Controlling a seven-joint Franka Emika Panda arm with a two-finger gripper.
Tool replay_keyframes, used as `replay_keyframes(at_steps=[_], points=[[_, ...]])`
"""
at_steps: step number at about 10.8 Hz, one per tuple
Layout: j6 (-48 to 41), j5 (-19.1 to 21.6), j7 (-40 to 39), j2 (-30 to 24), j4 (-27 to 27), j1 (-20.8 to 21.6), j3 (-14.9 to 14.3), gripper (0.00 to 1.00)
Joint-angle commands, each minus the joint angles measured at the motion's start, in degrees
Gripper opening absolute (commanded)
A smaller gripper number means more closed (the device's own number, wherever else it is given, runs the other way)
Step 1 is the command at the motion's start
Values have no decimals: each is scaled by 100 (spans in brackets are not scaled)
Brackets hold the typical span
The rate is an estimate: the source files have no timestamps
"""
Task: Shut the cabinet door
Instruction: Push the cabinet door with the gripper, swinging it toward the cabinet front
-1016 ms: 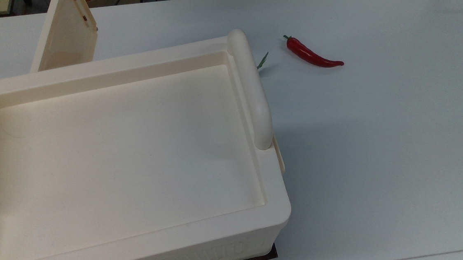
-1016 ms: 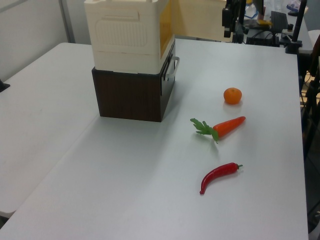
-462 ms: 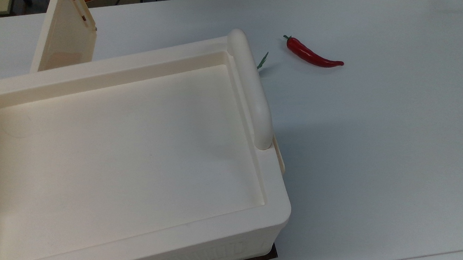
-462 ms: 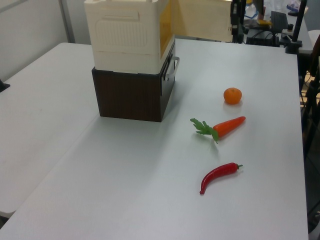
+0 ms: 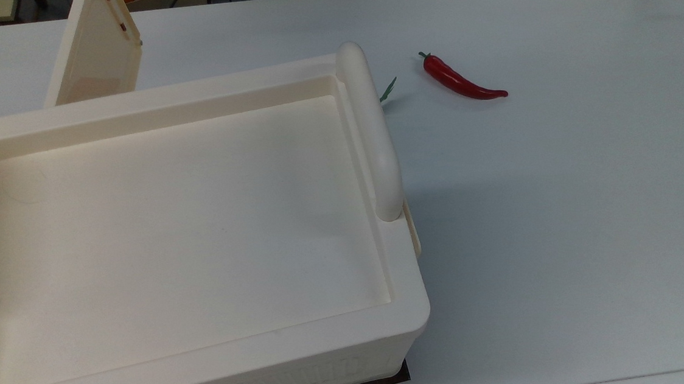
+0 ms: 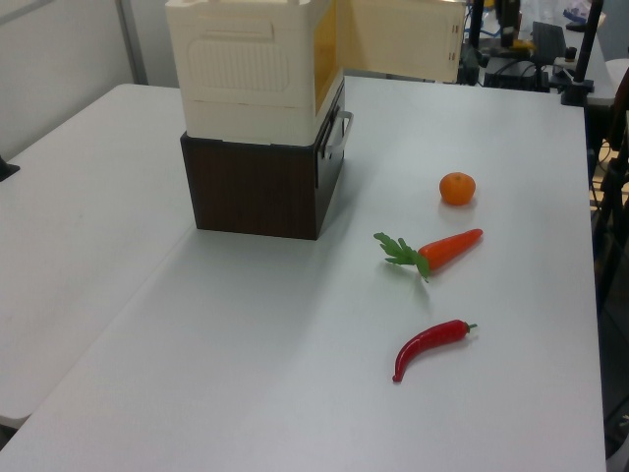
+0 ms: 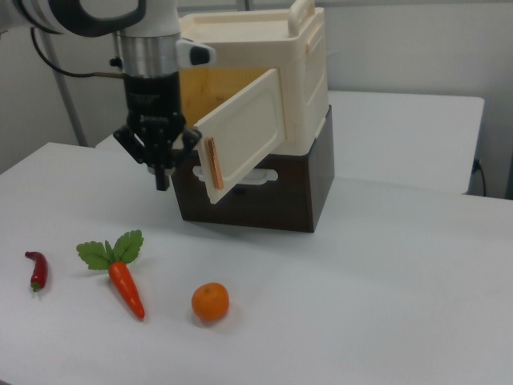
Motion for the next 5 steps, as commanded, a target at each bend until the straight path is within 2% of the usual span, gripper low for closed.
replay_keyframes(at_steps=[1, 3, 5], points=[[313, -85, -2035, 50, 153, 25, -600, 0], [1183, -41, -3838, 277, 92, 25, -794, 0], [2201, 38, -4765, 533, 74, 25, -883, 0]])
